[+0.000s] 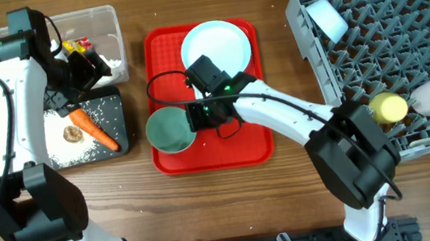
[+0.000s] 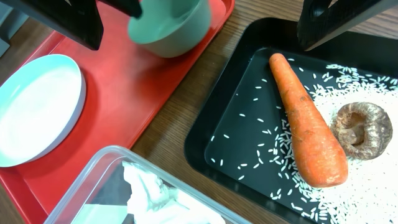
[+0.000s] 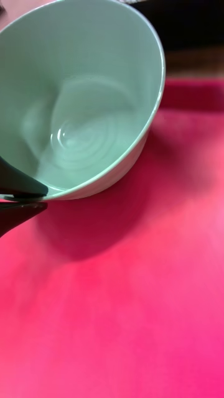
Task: Sort waste into correct bins and load items into the dishwasher rack
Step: 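Grasp the pale green bowl on the red tray with the right gripper, then place the pale green bowl in the rack with the right gripper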
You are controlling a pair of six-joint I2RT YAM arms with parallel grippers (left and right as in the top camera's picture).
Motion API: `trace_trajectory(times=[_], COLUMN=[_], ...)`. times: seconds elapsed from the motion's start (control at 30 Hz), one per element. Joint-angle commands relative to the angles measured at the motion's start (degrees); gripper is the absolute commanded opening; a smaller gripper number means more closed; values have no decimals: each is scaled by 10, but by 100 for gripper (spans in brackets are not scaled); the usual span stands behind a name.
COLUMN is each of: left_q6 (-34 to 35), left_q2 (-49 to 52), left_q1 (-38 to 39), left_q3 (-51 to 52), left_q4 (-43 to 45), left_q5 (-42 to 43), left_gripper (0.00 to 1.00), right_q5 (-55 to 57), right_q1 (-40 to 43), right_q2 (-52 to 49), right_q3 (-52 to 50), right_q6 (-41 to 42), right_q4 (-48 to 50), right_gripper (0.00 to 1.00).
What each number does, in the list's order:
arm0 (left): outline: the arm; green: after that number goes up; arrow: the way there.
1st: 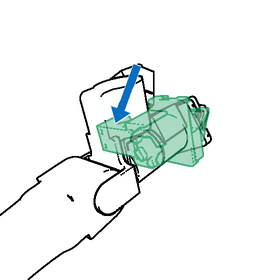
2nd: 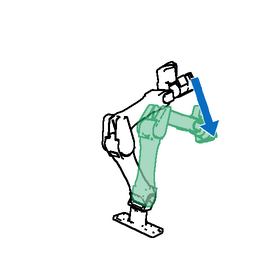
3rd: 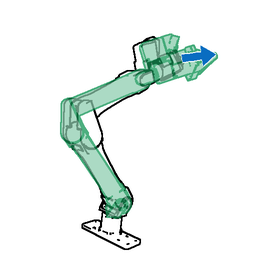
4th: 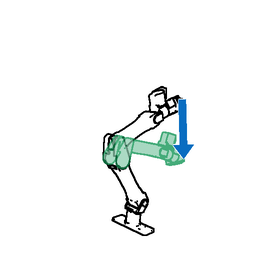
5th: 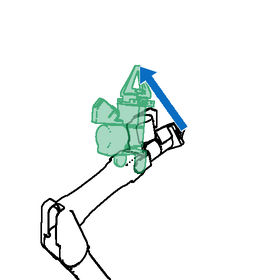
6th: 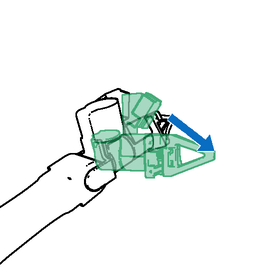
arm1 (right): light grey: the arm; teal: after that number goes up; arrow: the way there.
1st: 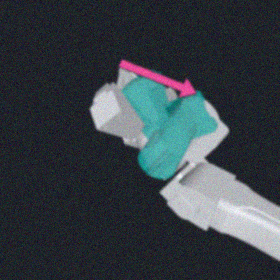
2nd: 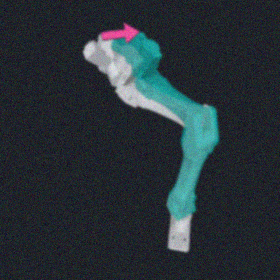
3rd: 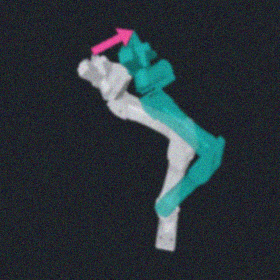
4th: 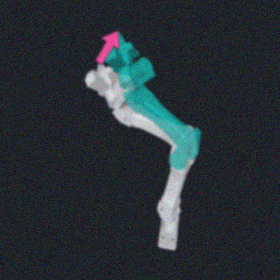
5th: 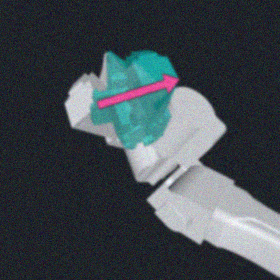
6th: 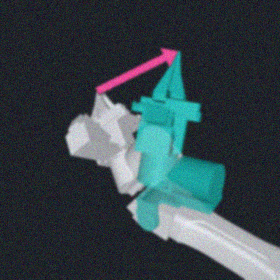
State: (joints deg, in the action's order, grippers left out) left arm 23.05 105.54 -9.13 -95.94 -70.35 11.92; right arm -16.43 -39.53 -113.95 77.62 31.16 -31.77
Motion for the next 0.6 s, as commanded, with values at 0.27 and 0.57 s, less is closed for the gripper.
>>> trace_trajectory(times=[0.27,0.57], left_q6=[-3,-3], left_q2=[-5,-5], left_q1=[-1,-1], left_q3=[0,0], left_q4=[0,0], left_q5=[7,7], left_gripper=[100,100], right_q5=[614,835], right_q1=[141,322], right_q2=[224,222], right_q3=[19,19], right_q6=[-132,-299], right_q4=[-159,-89], right_gripper=[4,4])
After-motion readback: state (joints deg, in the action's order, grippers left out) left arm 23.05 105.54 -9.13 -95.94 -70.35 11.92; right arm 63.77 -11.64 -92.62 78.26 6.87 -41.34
